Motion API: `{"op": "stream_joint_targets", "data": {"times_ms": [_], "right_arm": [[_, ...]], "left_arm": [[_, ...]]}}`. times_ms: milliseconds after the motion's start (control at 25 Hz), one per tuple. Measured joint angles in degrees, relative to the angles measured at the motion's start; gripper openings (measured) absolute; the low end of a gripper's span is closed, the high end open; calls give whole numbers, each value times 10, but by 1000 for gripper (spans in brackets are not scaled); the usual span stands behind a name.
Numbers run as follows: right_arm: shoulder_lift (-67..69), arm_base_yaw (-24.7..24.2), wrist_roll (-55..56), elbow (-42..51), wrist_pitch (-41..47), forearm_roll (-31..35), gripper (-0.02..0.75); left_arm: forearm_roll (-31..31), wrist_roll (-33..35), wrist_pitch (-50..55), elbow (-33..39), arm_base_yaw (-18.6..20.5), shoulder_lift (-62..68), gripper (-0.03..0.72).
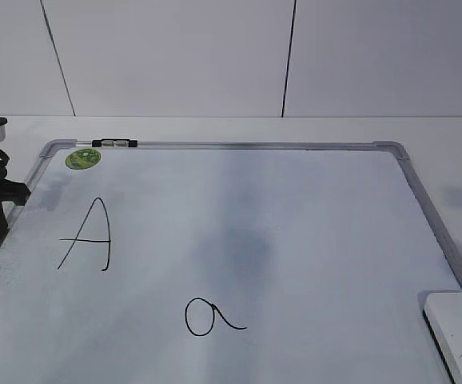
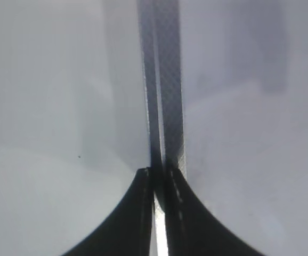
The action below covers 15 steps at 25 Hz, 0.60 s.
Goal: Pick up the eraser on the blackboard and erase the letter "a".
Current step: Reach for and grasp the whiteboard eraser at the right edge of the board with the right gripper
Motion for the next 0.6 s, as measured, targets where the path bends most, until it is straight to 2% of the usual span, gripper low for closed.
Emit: {"op": "stream_joint_targets", "data": {"times_ms": [160,320,600], "right_arm": [[42,0,15,0,0,24,569],[86,0,17,0,0,53,629],[153,32,17,14,-4,52,647]], "left_arm": [[0,0,0,0,0,0,17],[0,0,1,0,0,0,17],[0,0,1,0,0,0,17]]}}
